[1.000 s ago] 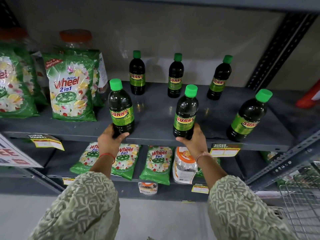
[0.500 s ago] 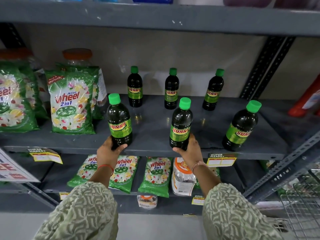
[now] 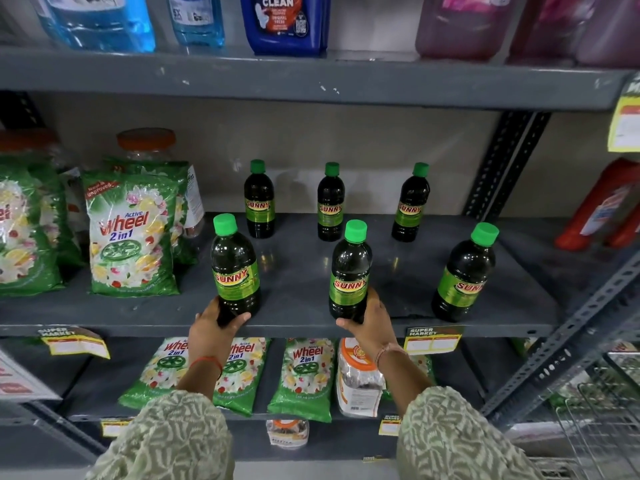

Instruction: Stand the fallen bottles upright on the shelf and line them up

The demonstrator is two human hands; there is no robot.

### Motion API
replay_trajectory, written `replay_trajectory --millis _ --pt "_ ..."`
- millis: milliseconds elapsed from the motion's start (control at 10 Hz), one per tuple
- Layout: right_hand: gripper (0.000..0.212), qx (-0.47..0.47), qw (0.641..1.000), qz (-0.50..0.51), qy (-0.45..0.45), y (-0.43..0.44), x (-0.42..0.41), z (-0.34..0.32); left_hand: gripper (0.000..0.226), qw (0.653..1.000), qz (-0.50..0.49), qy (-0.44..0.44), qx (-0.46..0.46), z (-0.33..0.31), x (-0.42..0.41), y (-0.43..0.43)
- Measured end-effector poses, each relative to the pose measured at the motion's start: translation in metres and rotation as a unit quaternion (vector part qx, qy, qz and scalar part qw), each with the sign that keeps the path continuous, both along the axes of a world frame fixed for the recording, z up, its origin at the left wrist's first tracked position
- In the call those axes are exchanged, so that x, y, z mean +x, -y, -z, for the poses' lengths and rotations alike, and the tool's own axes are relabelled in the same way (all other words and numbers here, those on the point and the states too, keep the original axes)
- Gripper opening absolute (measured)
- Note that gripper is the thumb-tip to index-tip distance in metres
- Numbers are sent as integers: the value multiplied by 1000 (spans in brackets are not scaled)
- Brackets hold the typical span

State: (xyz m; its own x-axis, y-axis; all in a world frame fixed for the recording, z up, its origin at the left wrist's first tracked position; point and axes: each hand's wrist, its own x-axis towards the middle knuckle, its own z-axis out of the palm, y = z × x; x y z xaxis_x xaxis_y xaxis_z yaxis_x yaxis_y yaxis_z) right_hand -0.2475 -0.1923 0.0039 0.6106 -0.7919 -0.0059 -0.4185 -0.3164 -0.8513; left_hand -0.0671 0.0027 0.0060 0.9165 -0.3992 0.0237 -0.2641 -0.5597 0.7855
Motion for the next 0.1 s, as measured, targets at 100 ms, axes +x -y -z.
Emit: replay_trajectory --millis 100 --pt "106 -5 999 14 43 -13 -10 -5 84 999 0 -23 -26 -5 -12 -6"
